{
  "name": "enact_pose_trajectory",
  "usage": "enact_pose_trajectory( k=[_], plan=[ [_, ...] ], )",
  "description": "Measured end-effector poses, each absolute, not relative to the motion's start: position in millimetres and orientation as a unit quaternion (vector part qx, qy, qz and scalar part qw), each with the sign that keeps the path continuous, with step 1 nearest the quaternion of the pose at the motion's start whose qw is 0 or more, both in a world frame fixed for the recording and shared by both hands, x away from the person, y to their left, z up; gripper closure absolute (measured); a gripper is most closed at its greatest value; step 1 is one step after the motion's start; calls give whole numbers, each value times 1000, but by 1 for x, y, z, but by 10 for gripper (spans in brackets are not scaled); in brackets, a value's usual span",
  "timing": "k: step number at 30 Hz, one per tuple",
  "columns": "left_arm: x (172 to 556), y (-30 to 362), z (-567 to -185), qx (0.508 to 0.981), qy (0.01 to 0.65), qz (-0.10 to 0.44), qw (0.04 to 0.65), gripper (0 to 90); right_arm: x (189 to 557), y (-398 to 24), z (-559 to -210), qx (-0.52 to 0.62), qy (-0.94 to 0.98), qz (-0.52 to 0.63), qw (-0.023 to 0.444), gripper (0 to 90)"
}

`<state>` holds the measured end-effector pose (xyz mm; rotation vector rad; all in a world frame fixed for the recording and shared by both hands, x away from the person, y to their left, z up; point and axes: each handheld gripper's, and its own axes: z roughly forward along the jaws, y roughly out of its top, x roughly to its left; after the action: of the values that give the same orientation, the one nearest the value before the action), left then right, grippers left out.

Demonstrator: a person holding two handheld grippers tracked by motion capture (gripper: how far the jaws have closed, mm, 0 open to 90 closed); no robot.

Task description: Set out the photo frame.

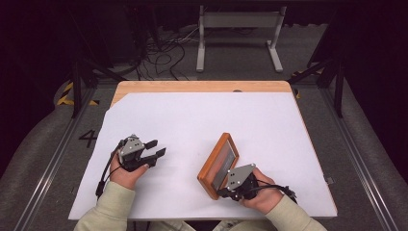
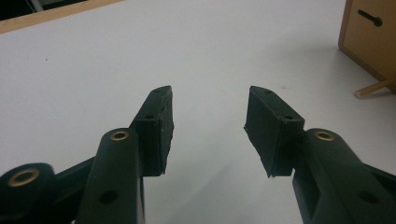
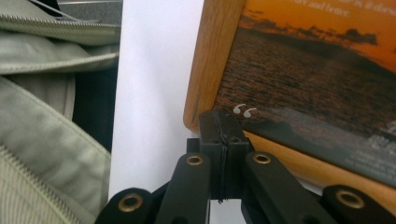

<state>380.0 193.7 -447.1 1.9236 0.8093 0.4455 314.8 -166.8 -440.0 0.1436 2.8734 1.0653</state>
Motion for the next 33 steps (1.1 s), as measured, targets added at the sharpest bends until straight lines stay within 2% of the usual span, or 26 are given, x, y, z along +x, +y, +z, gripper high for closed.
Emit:
enact_pose_trajectory(
  k=[6, 11, 15, 18, 21, 24, 33],
  plan=[
    [380, 194, -447, 789, 331, 184, 483, 517, 314, -156, -441, 41, 934, 352, 39, 900],
    [380, 195, -447, 789, 333, 183, 483, 515, 316, -163, -433, 38, 938, 342, 35, 815],
    [382, 195, -447, 789, 335, 172, 486, 506, 319, -172, -416, 37, 935, 349, 44, 798],
    [382, 195, -446, 788, 335, 167, 489, 499, 323, -177, -398, 33, 937, 342, 62, 753],
    [382, 195, -446, 786, 335, 170, 490, 498, 328, -181, -377, 32, 936, 344, 73, 638],
    [382, 195, -447, 787, 336, 169, 489, 498, 334, -183, -363, 27, 934, 347, 74, 594],
    [381, 196, -446, 789, 337, 172, 483, 497, 356, -175, -333, 6, 935, 345, 86, 534]
  ],
)
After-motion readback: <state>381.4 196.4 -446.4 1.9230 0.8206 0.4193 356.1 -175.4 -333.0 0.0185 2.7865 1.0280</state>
